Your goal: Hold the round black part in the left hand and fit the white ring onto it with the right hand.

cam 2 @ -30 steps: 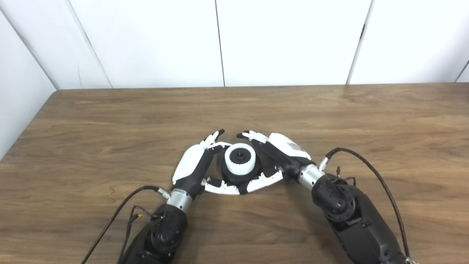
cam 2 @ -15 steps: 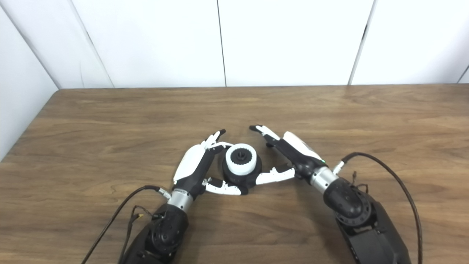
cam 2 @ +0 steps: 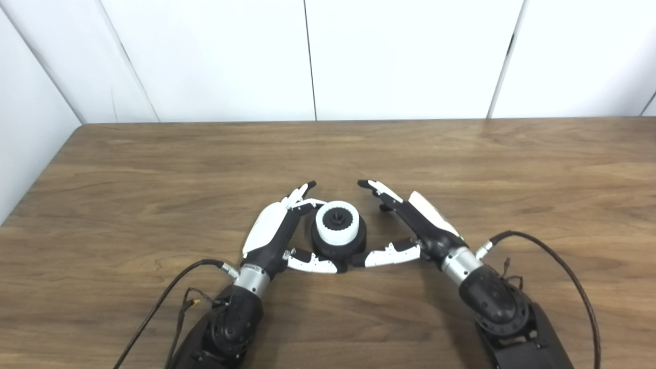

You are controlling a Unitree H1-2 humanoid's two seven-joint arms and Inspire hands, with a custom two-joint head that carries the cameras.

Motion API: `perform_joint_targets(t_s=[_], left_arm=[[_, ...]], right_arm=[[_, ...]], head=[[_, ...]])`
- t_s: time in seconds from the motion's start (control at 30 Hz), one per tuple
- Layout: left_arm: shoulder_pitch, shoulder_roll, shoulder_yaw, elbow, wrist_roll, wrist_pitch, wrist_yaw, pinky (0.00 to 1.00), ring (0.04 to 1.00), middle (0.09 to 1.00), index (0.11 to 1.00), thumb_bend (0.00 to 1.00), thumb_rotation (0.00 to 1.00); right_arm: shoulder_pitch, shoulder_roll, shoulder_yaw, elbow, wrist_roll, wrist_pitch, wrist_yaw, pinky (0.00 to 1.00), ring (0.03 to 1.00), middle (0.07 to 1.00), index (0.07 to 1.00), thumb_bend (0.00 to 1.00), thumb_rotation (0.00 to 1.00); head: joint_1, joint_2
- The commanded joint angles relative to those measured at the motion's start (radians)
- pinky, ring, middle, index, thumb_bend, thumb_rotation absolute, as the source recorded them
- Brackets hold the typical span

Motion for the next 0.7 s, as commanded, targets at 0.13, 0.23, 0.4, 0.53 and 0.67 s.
perform_joint_targets(t_s=[0.13,0.23,0.4,0.53,0.67], left_arm=[[-0.009,0.005,0.008,-0.024,0.000,-0.002,0.002,1.00,1.000,1.000,0.671,0.95,0.22],[-0.010,0.005,0.010,-0.018,-0.003,-0.006,0.004,1.00,1.000,1.000,0.671,0.95,0.22],[-0.012,0.006,0.005,-0.008,-0.009,-0.016,0.007,1.00,1.000,1.000,0.673,0.95,0.22],[-0.013,0.004,0.005,-0.008,-0.009,-0.014,0.007,1.00,1.000,1.000,0.672,0.95,0.22],[-0.015,0.004,0.005,-0.007,-0.010,-0.021,0.010,1.00,1.000,1.000,0.673,0.95,0.23]], right_arm=[[0.018,0.018,-0.026,-0.021,0.026,-0.035,-0.042,0.89,0.942,0.951,0.907,0.97,0.34],[0.023,0.021,-0.026,-0.015,0.020,-0.042,-0.053,0.90,0.944,0.951,0.907,0.96,0.35],[0.029,0.020,-0.028,-0.013,0.021,-0.050,-0.059,0.91,0.949,0.954,0.902,0.95,0.36],[0.029,0.017,-0.028,-0.008,0.017,-0.054,-0.061,0.91,0.946,0.954,0.902,0.95,0.37],[0.029,0.018,-0.030,-0.008,0.018,-0.049,-0.062,0.90,0.945,0.953,0.901,0.95,0.36]], head=[[-0.007,-0.001],[-0.011,-0.004],[-0.012,-0.007],[-0.013,-0.007],[-0.012,-0.008]])
